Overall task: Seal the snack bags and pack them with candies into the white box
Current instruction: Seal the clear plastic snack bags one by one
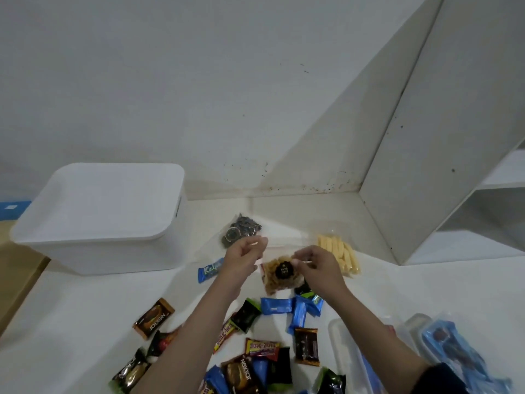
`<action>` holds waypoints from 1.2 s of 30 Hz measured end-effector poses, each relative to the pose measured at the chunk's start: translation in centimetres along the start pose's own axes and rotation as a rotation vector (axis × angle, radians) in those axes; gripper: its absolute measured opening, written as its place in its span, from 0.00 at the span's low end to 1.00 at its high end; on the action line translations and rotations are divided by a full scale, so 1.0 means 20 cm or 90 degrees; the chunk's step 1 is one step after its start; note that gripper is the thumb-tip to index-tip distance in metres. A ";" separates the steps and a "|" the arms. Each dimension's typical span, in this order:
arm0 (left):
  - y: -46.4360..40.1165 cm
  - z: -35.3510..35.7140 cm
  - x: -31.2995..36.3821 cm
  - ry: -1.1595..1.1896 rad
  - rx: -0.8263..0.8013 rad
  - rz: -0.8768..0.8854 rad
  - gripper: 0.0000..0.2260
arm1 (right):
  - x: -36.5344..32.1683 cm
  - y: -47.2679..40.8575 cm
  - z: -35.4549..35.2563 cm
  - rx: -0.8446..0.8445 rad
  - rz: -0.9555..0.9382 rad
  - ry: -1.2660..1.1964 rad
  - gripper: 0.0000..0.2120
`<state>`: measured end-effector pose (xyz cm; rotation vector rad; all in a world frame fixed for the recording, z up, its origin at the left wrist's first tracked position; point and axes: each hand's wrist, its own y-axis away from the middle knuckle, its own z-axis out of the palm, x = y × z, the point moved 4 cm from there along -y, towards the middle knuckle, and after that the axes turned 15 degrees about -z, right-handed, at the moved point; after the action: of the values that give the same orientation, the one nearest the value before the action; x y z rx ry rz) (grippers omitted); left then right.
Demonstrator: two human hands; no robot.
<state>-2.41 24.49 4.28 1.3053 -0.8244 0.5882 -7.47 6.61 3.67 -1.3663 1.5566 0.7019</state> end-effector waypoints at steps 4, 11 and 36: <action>-0.18 0.10 -0.09 -0.163 0.012 -0.043 0.17 | 0.12 -0.14 -0.06 0.039 0.050 0.019 0.04; -0.50 0.26 -0.09 -0.254 0.114 -0.017 0.16 | 0.34 -0.45 -0.03 -0.001 0.149 0.066 0.19; -0.51 -0.17 -0.22 -0.160 0.692 -0.063 0.24 | 0.27 -0.72 0.59 -0.497 -0.251 0.351 0.35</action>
<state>3.56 26.28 -5.43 2.4321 -0.6275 0.8472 9.66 11.29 -3.87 -2.5374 1.3763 0.7504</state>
